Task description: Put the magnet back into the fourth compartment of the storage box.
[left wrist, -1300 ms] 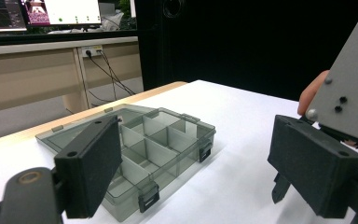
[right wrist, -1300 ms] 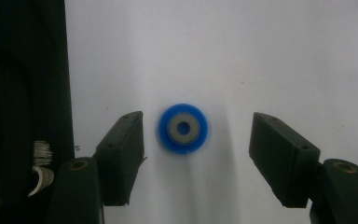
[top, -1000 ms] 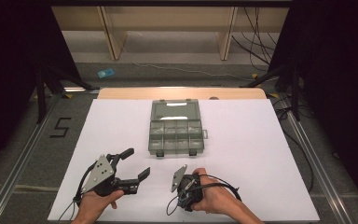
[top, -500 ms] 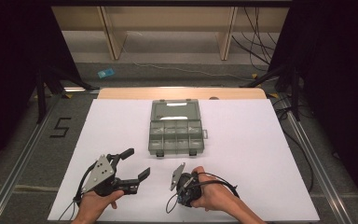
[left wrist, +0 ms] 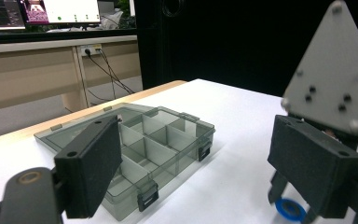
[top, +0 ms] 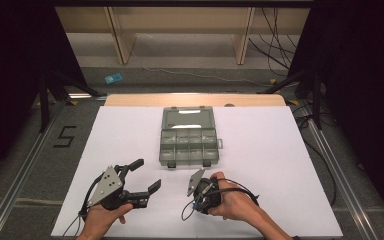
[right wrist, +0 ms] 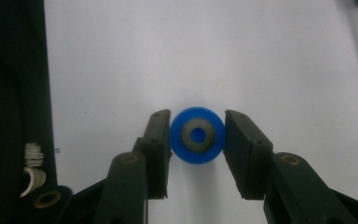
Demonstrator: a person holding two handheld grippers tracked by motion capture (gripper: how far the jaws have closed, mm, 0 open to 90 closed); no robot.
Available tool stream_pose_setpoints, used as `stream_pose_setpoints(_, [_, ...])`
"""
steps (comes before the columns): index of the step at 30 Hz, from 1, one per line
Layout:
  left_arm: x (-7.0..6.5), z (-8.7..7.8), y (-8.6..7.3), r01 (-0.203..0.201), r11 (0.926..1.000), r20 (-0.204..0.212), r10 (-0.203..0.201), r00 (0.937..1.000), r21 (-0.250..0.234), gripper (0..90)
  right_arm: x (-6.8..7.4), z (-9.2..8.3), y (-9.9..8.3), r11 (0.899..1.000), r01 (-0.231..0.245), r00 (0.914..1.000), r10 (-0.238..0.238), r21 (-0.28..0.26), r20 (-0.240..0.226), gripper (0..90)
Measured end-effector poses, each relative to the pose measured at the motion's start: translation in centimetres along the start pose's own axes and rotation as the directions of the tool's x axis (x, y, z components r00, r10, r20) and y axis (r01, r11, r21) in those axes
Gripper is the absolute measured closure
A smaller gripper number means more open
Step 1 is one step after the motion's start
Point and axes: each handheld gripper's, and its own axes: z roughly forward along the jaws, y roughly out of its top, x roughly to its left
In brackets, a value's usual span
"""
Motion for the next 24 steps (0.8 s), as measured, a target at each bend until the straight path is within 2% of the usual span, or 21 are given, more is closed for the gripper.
stream_pose_setpoints(2, [0.0,0.0,0.0,0.0,1.0,0.0,0.0,1.0,0.0,16.6,-0.4,-0.5,-0.1,1.0,-0.017,0.9998,0.017,-0.011,0.007,62.8])
stream_pose_setpoints(3, [0.0,0.0,0.0,0.001,1.0,0.0,-0.001,1.0,0.0,16.6,-0.8,-0.8,-0.2,1.0,-0.013,0.9997,0.013,-0.014,0.021,62.8])
stream_pose_setpoints(4, [0.0,0.0,0.0,0.002,1.0,0.0,-0.002,1.0,0.0,16.6,-1.3,-1.3,-0.4,0.999,-0.029,0.9989,0.03,-0.019,0.036,62.8])
stream_pose_setpoints(8, [-0.1,0.0,0.0,0.001,1.0,0.002,-0.001,1.0,0.003,16.6,-2.2,-2.1,-0.5,0.999,-0.038,0.9973,0.04,-0.024,0.062,62.8])
stream_pose_setpoints(14, [0.0,0.1,0.0,0.004,1.0,0.0,-0.004,1.0,-0.001,16.6,-3.5,-3.7,-0.2,0.996,-0.049,0.9918,0.057,-0.071,0.114,62.9])
stream_pose_setpoints(19, [0.0,0.0,0.0,0.003,1.0,0.0,-0.003,1.0,0.0,16.6,-4.4,-4.2,0.0,0.994,-0.055,0.9892,0.067,-0.093,0.13,62.9])
stream_pose_setpoints(24, [0.0,0.0,0.0,0.004,1.0,0.0,-0.004,1.0,-0.002,16.6,-5.8,-4.7,-0.1,0.991,-0.075,0.9829,0.092,-0.109,0.159,62.9])
